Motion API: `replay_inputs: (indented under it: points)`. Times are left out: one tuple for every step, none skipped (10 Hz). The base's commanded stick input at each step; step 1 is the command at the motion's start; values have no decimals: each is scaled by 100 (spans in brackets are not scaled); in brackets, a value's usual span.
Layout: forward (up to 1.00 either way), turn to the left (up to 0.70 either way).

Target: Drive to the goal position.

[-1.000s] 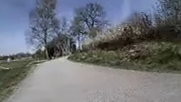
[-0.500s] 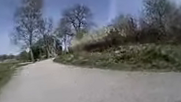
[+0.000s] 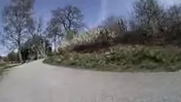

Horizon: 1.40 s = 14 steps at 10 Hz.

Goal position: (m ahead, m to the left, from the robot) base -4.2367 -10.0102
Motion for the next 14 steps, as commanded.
replay_inputs:
  points:
    - [0, -85]
    - [0, -85]
    - [0, -85]
    - [0, -85]
    - [0, -85]
    - [0, -85]
    - [0, -85]
    - [0, -85]
    - [0, -85]
    - [0, -85]
    - [0, -85]
    - [0, -85]
    - [0, -85]
    - [0, -85]
